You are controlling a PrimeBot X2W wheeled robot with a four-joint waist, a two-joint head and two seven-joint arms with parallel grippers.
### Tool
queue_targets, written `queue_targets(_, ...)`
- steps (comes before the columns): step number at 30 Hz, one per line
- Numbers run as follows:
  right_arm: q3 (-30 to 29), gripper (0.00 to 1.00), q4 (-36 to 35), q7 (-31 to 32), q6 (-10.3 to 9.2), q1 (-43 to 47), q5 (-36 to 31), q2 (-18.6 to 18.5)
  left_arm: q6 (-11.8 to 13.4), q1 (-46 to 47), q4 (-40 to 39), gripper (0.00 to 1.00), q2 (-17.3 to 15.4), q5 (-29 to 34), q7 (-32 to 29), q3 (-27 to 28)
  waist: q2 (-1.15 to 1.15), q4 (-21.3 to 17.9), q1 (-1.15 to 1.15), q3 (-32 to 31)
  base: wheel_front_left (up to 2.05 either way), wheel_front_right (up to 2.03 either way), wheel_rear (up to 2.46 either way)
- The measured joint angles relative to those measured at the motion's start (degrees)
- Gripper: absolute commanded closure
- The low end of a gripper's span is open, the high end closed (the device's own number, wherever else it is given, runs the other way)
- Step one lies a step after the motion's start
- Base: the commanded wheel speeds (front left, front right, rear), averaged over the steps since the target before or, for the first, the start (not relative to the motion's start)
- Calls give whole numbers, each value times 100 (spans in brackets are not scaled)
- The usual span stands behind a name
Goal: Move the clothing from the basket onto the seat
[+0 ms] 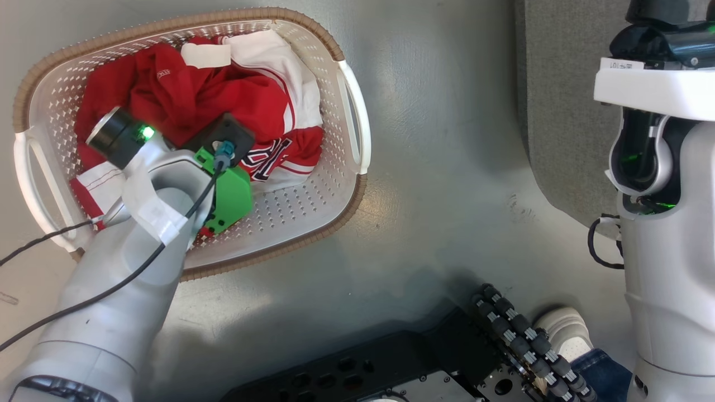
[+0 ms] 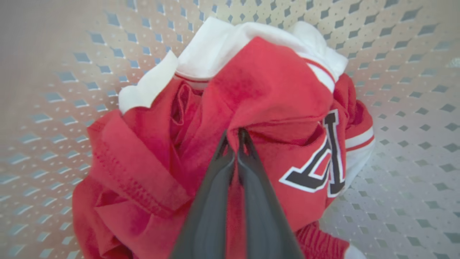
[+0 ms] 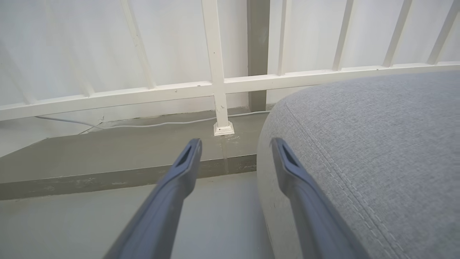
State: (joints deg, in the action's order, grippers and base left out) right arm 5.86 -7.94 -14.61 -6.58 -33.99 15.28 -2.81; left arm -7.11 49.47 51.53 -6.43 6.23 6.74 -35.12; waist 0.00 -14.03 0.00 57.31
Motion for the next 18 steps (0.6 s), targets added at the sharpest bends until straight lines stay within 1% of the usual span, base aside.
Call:
queue_targets(7, -147, 0, 66, 0, -8, -15, -52, -1, -1, 18, 15, 100, 205, -122, 337, -30, 0, 89, 0, -97, 0, 0, 0)
queue_targets(14, -218, 0, 191, 0, -8, -27, -156, -1, -1, 16, 7, 100, 281, -292, 597, 1, 0, 242, 0, -310, 0, 0, 0)
queue_targets(18, -301, 0, 315, 0, -7, -27, -234, -1, -1, 11, -38, 100, 365, -493, 669, 8, 0, 340, 0, -486, 0, 0, 0)
